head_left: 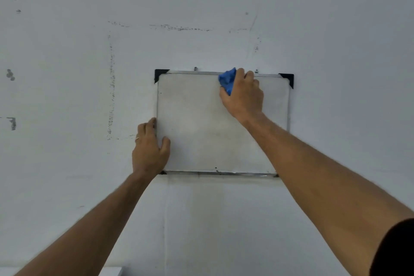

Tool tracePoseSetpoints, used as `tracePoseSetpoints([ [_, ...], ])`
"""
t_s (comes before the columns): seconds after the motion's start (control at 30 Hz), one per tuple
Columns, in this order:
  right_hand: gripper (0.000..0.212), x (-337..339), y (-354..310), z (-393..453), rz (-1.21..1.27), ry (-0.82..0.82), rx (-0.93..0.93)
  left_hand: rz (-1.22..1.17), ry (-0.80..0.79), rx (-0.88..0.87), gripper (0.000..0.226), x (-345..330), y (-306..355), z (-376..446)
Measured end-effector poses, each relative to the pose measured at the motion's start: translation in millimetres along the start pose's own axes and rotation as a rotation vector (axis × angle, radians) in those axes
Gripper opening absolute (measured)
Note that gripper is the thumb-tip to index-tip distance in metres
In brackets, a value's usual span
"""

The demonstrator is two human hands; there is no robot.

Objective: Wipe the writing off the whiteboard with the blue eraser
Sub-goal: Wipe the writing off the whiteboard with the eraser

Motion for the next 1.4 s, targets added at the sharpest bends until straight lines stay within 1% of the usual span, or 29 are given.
tracePoseSetpoints([
  [0.2,0.057,32.4,99.2,-9.2,0.005,0.059,-0.181,-0.001,0.073,0.048,0.069,-9.6,1.6,-0.8],
  [0.3,0.056,33.0,125.0,-14.6,0.008,0.048,-0.249,0.014,0.08,0.047,0.07,-10.2,-2.4,-0.2],
  [0.37,0.055,30.2,132.1,-20.7,0.011,0.038,-0.261,0.018,0.072,0.038,0.07,-10.0,-4.0,-0.5],
  [0.47,0.055,20.5,134.2,-40.0,-0.023,0.008,-0.21,0.025,0.056,0.028,0.069,-10.1,-3.9,-1.7],
  [0.63,0.051,-22.7,129.7,-109.2,-0.162,-0.078,-0.023,0.019,0.033,0.045,0.071,-13.4,-3.4,-5.4],
  [0.77,0.051,-64.1,114.0,-150.4,-0.242,-0.182,0.073,0.001,0.063,0.08,0.063,-5.1,-12.4,-6.8],
  [0.87,0.051,-87.0,78.4,-158.5,-0.233,-0.225,0.135,-0.075,0.098,0.095,0.057,5.0,-22.2,-4.8],
  [1.0,0.049,-105.7,6.1,-148.7,-0.242,-0.214,0.303,-0.142,0.081,0.092,0.055,9.7,-24.1,-6.3],
  [1.13,0.05,-104.6,-50.4,-120.0,-0.298,-0.164,0.444,-0.137,0.033,0.066,0.055,9.6,-24.0,-4.7],
  [1.17,0.05,-97.0,-56.7,-106.4,-0.3,-0.143,0.439,-0.139,0.021,0.051,0.054,9.5,-23.1,-4.0],
  [1.23,0.049,-70.9,-50.1,-72.8,-0.256,-0.089,0.345,-0.145,-0.003,0.022,0.053,9.6,-20.5,-3.6],
  [1.33,0.051,-34.4,6.8,-45.1,-0.125,-0.028,0.094,-0.145,-0.035,0.005,0.053,6.7,-19.3,-5.2],
  [1.4,0.053,-30.2,40.1,-64.8,-0.092,0.014,0.011,-0.139,-0.034,0.012,0.054,4.1,-19.5,-5.0],
])
Point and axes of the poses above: each hand's wrist, its own z-axis towards the middle knuckle, its own x-axis out of the back of the hand, y = z × x, the point moved 10 cm from there along z, towards the middle knuckle, and after that the axes turned 15 degrees about -y, right-handed, at the moved point
